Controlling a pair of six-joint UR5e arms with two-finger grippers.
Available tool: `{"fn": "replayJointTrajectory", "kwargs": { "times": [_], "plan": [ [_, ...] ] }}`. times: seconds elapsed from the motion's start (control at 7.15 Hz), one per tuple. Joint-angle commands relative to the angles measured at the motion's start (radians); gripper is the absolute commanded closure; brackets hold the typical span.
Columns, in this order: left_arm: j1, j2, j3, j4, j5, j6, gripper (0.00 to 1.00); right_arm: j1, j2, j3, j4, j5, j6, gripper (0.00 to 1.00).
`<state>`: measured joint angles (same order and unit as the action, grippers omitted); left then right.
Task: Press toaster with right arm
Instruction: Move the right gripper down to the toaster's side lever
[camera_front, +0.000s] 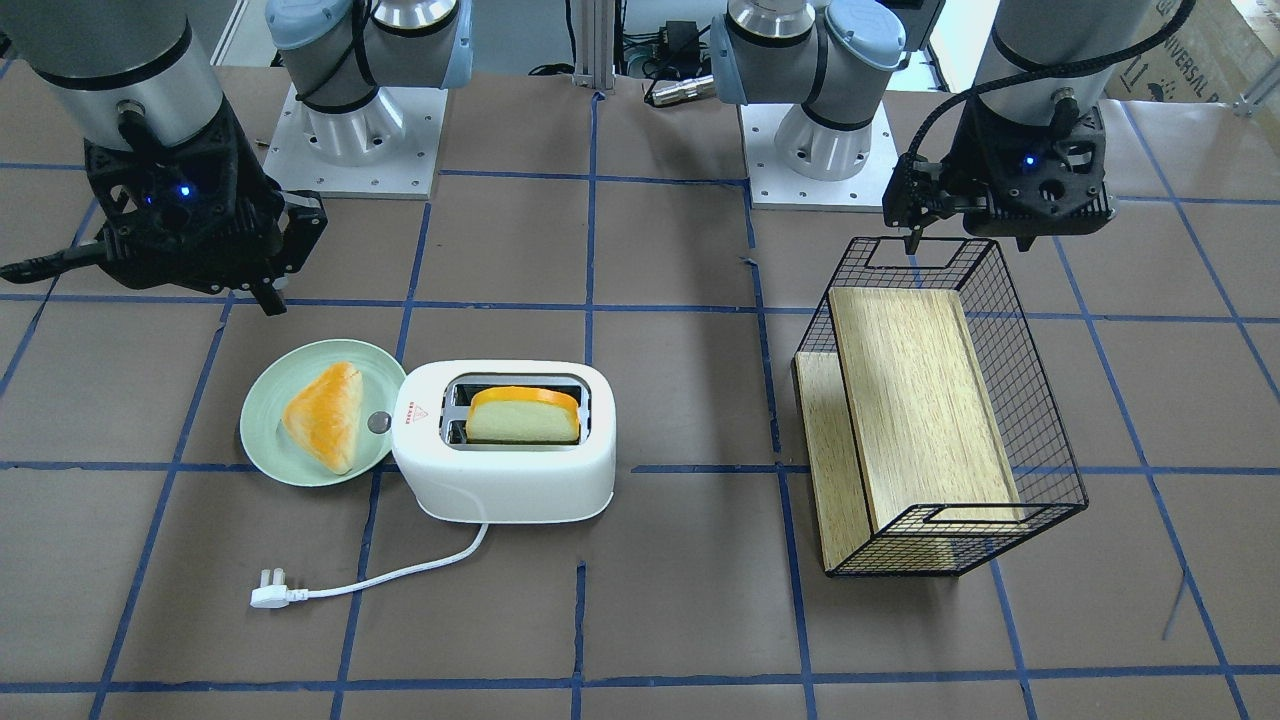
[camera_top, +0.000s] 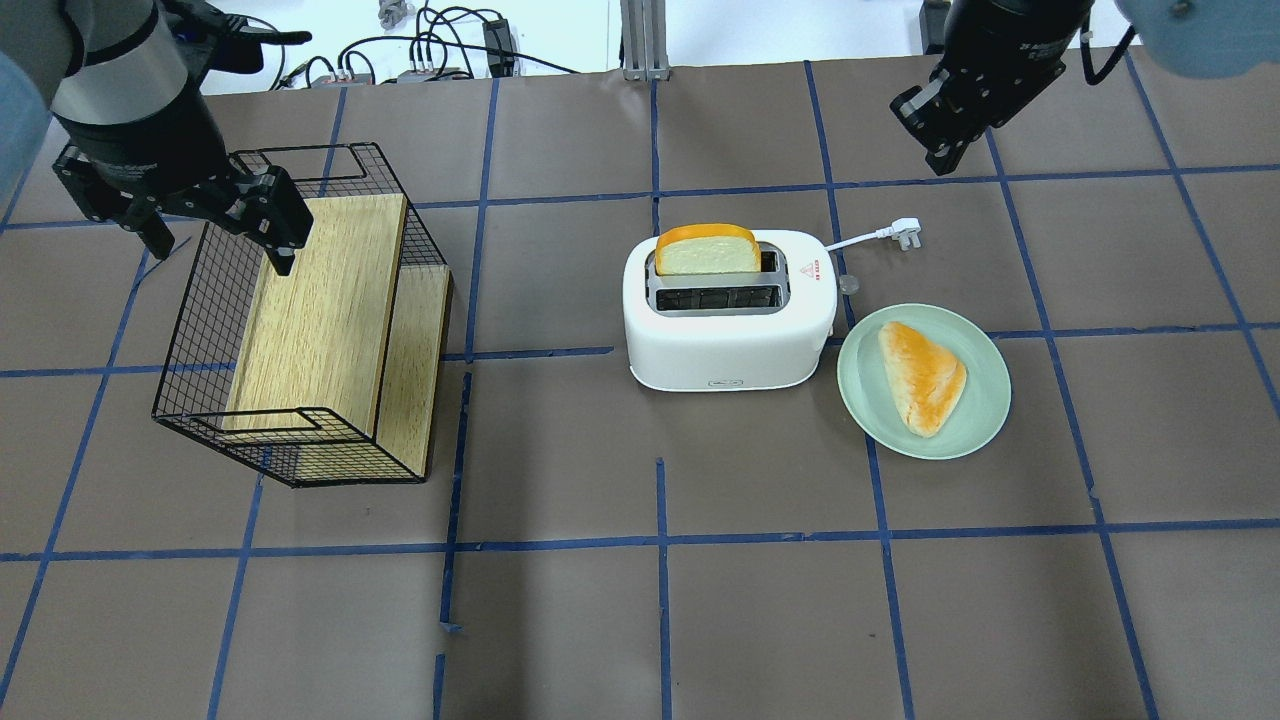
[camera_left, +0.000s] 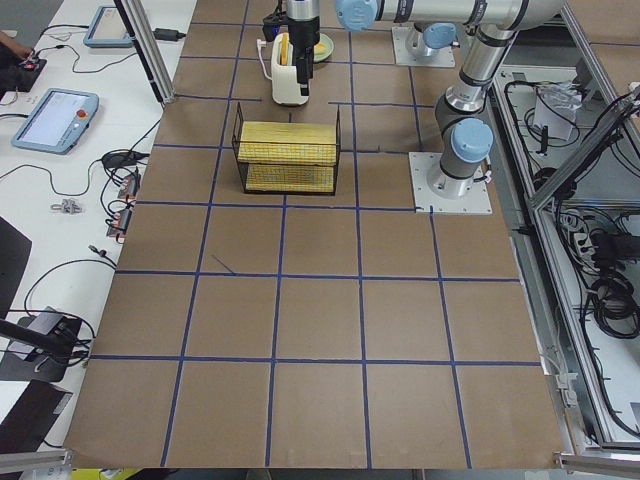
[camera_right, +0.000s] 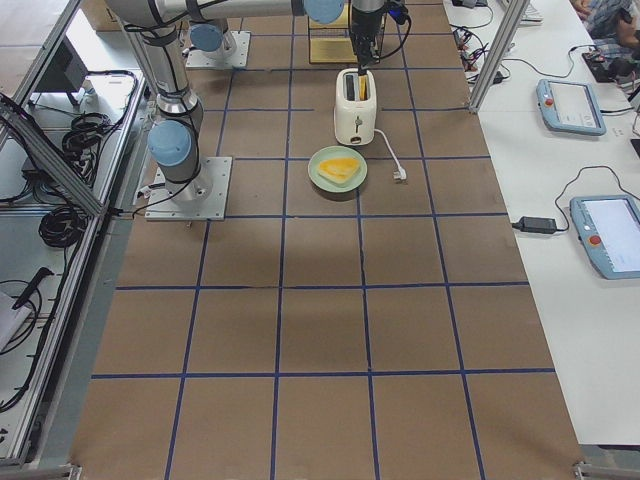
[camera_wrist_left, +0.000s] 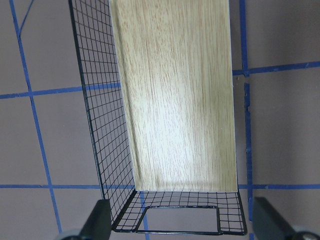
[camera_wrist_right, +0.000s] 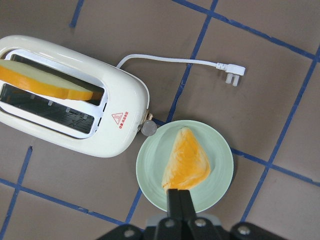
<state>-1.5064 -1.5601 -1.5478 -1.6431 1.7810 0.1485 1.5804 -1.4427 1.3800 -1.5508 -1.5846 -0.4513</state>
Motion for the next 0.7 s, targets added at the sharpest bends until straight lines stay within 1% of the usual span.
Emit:
{"fn": "replayJointTrajectory", "kwargs": {
  "times": [0.0, 0.14, 0.56],
  "plan": [
    [0.0, 0.0, 0.0, 0.0, 0.0, 0.0, 0.0, 0.013, 0.083, -0.085, 0.015, 0.008, -0.239, 0.89],
    [0.0, 0.0, 0.0, 0.0, 0.0, 0.0, 0.0, 0.03, 0.096, -0.09, 0.037, 0.003, -0.388, 0.92],
    [0.0, 0.0, 0.0, 0.0, 0.0, 0.0, 0.0, 0.047, 0.129, -0.07, 0.021, -0.008, -0.785, 0.92]
  ]
}}
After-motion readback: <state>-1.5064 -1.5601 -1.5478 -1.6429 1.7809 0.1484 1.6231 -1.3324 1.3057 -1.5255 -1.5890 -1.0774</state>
